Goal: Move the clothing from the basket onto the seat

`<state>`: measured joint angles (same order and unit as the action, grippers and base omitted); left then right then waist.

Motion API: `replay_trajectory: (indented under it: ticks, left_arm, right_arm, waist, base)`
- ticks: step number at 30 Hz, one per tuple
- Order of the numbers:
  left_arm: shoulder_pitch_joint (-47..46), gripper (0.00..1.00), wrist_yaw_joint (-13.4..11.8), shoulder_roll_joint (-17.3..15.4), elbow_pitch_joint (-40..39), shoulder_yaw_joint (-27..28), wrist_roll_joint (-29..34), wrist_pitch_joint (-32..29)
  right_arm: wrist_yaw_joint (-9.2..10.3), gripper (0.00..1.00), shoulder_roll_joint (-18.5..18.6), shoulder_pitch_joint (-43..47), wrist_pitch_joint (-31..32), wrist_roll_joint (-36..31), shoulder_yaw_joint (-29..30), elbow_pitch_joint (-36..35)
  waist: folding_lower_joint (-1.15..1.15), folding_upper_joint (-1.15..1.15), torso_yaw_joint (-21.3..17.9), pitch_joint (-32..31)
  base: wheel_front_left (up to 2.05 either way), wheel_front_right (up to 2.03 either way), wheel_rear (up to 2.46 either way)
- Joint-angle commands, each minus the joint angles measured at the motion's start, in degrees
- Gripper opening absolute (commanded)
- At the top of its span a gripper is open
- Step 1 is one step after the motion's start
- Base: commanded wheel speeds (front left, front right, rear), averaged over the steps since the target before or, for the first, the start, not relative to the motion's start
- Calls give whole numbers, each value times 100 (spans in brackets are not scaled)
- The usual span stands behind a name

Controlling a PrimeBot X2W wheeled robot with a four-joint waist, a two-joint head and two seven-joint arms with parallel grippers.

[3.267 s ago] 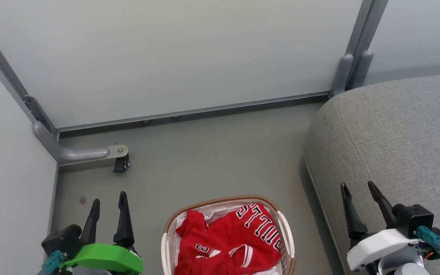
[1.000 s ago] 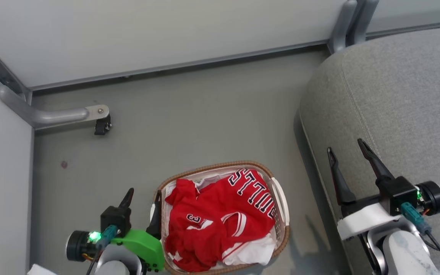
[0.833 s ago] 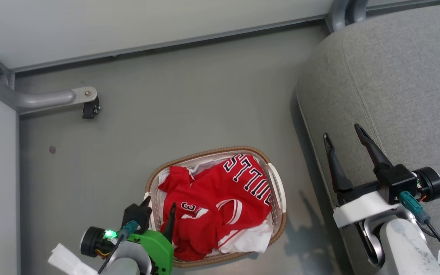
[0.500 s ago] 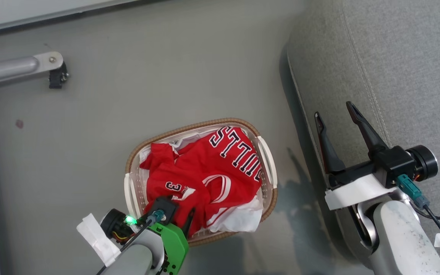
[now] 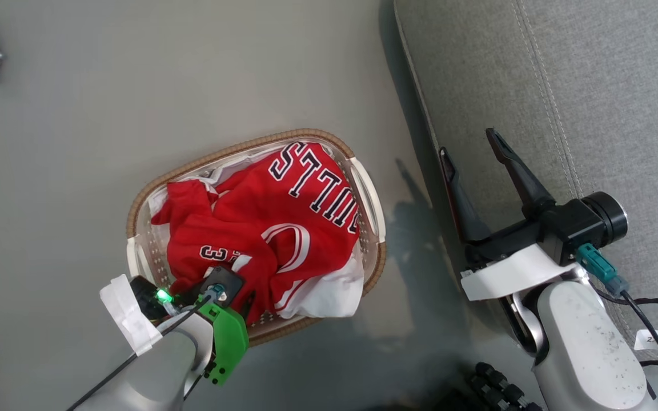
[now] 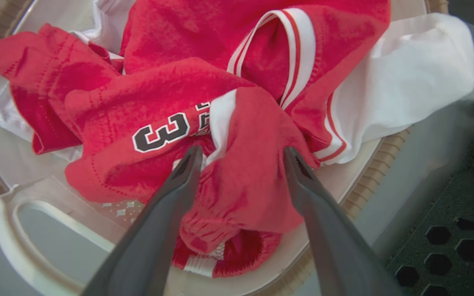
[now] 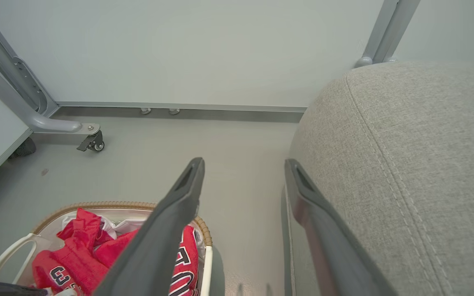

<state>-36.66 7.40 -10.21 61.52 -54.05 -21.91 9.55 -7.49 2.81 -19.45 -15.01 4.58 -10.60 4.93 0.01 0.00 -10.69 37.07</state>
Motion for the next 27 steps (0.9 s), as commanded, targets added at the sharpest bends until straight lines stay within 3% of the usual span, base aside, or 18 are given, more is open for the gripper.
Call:
replay_trajectory:
  ticks: [1, 7, 9, 11, 18, 27]
  left_arm:
    - [-171, 100, 12, -98, 47, -46, -87, -18]
    - [-265, 98, 13, -119, 283, -247, -293, -333]
    - [-239, 36, 12, -118, 316, -339, -389, -456]
    - [-187, 0, 13, -122, 301, -432, -478, -539]
    - [-94, 0, 12, -166, 220, -615, -757, -411]
    - [-9, 0, 12, -51, 264, -687, -927, 40]
  right_arm:
    - [0, 100, 15, -63, -26, 48, -46, -16]
    - [0, 100, 16, -83, -26, 154, -182, -3]
    - [0, 100, 16, -61, -26, 173, -188, 28]
    - [0, 100, 16, -41, -26, 172, -193, 53]
    - [0, 100, 16, 12, -26, 167, -174, 120]
    - [0, 100, 17, 246, -27, -41, -11, 268]
  waist:
    - [-1, 0, -279, 286]
    - [-1, 0, -419, 357]
    - [-1, 0, -433, 329]
    - [-1, 0, -434, 290]
    - [-1, 0, -363, 38]
    - [-1, 0, -114, -725]
  base:
    - [0, 0, 0]
    - [0, 0, 0]
    - [0, 0, 0]
    - [0, 0, 0]
    - [0, 0, 0]
    - [0, 0, 0]
